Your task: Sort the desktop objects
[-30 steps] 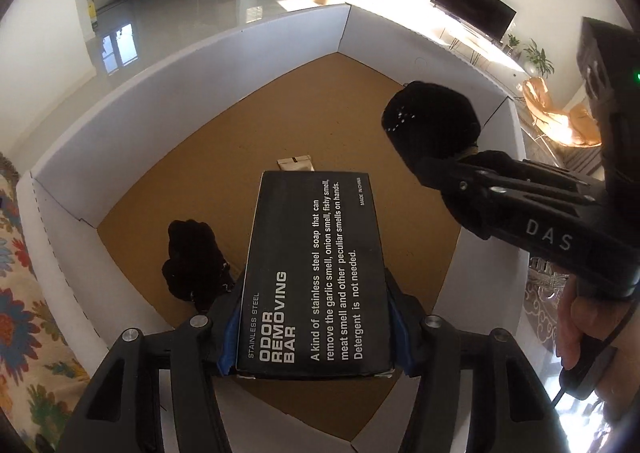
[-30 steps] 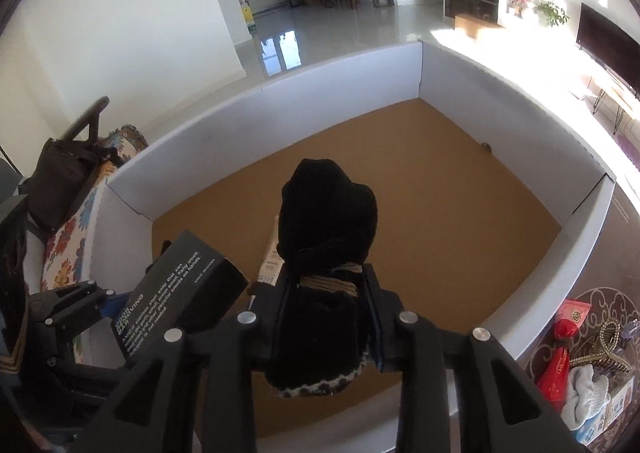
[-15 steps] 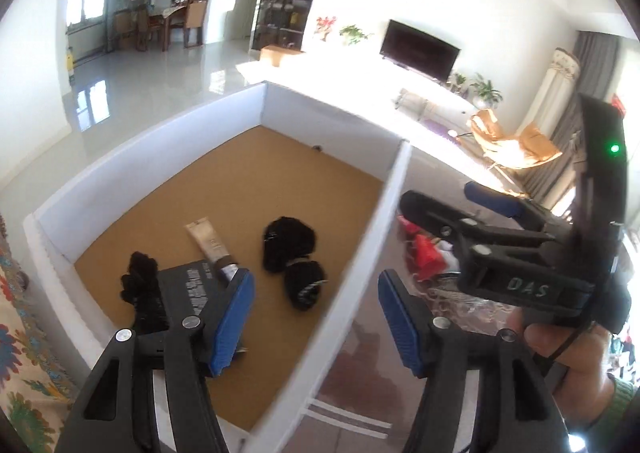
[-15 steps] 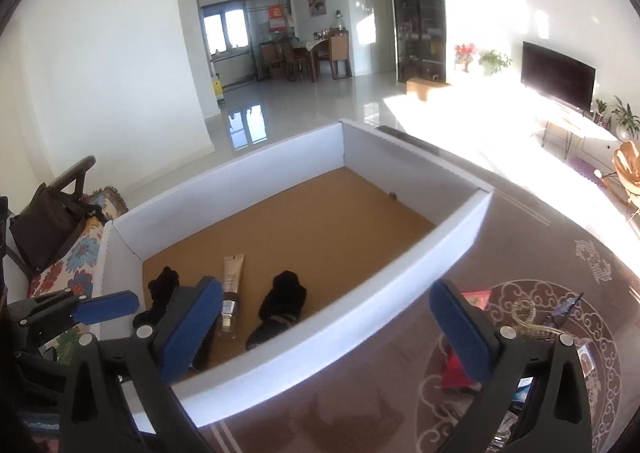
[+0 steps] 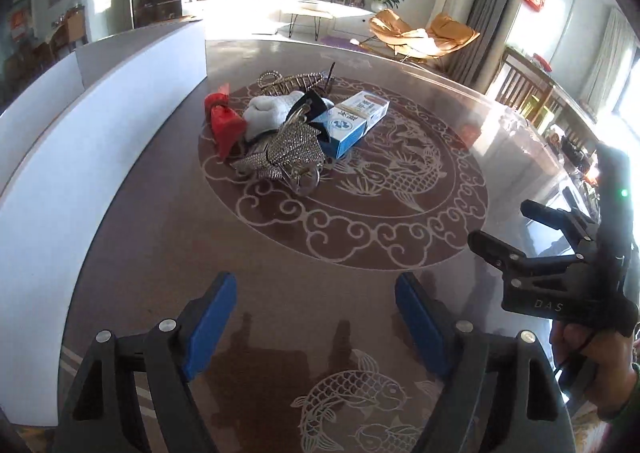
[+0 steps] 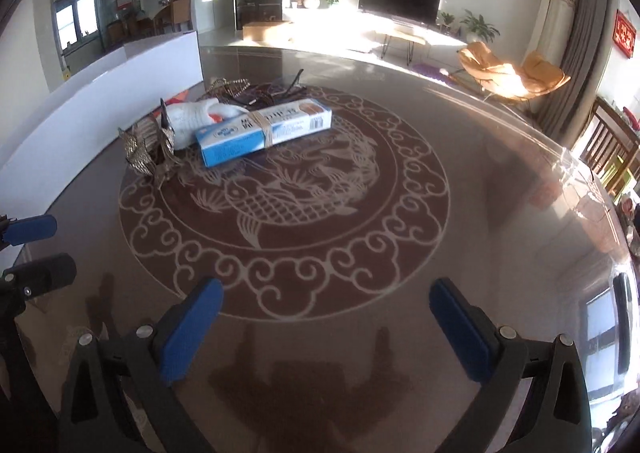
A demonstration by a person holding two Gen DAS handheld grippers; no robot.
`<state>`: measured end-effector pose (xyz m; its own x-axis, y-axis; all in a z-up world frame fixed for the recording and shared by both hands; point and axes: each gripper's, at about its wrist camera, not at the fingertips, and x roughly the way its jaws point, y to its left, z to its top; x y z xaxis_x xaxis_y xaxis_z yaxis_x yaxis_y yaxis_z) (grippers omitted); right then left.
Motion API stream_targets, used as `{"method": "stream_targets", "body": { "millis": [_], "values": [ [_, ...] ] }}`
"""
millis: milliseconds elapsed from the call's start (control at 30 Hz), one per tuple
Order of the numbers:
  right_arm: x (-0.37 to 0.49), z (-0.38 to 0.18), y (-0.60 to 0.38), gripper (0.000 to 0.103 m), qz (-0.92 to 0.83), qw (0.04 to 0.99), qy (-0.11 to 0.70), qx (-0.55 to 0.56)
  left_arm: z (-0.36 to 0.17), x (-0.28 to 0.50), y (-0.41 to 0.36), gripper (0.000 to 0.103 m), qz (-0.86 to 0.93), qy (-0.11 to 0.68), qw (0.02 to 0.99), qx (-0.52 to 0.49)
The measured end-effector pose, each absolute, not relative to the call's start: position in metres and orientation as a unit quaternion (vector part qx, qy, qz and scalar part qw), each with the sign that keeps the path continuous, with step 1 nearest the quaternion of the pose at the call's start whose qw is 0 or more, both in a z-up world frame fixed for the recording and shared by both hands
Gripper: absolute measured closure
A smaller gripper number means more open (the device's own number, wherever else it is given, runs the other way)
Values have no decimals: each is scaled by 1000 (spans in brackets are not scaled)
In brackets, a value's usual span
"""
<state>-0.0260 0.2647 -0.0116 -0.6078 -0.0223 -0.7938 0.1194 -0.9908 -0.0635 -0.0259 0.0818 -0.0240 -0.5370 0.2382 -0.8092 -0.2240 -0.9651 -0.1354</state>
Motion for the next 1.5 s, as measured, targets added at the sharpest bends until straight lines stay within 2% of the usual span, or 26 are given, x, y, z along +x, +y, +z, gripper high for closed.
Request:
{"method": "stream_targets", "body": {
  "millis": [167, 433, 567, 767, 1500],
  "values": [
    [-11, -36, 282, 0, -884, 30, 17, 465, -50, -32, 78, 22, 879, -7, 106, -464],
    [-12, -33, 271, 0, -889, 22, 20, 457, -54, -29, 68, 22, 892, 0, 79, -445],
    [-12, -33, 271, 0, -889, 22, 20, 457, -59, -30, 80, 14, 890, 40, 70, -448],
    [-12, -33, 271, 0, -889, 22, 20, 457, -62, -34, 82, 0, 885, 41, 78, -457],
    [-12, -33, 271, 0, -889, 22, 20, 457, -63, -35, 82, 0, 885, 42, 79, -457]
  ]
}}
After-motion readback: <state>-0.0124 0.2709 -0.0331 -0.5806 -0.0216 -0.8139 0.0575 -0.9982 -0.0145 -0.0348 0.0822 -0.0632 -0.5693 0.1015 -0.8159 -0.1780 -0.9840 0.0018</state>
